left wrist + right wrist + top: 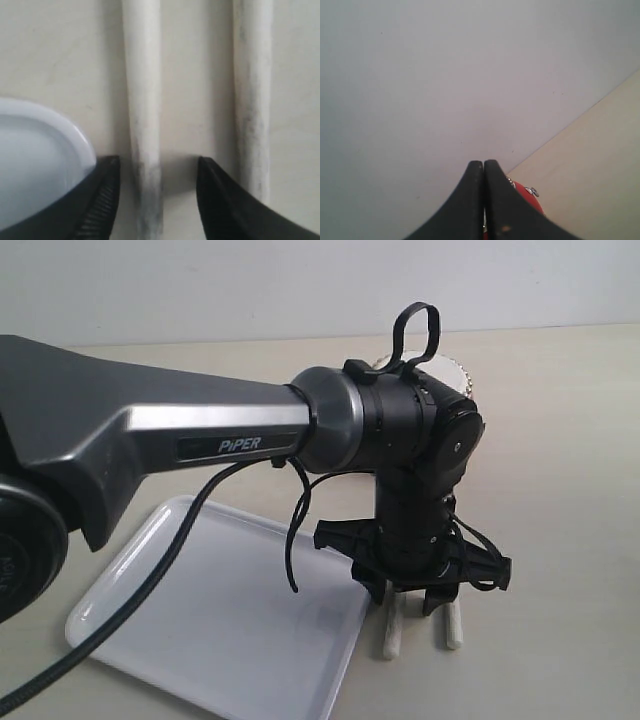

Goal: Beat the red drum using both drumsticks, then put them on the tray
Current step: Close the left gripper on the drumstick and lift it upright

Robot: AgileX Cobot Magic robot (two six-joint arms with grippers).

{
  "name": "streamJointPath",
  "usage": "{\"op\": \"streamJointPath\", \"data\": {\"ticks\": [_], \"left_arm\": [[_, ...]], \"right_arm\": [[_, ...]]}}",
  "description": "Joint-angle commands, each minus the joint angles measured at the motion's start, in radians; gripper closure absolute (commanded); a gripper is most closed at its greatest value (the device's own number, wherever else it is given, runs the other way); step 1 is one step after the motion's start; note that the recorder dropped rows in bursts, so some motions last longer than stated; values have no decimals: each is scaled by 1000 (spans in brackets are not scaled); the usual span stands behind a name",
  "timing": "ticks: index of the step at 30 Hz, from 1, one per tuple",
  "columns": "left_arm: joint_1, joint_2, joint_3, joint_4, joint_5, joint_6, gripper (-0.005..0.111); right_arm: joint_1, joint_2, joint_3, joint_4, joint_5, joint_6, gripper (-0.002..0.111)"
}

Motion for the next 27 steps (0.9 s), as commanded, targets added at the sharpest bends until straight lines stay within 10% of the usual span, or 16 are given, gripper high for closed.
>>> {"op": "streamJointPath", "data": {"ticks": [1,14,27], "left_arm": [[-6,4,-4,9,4,-9,60],[-4,4,-4,42,4,-9,107],[47,-116,-4,110,61,42,107]], "right_arm": [[-5,-6,6,-9,-2,-2,108],[-5,-6,6,-9,-2,-2,108],[-5,-6,6,-11,5,-14,108]]}}
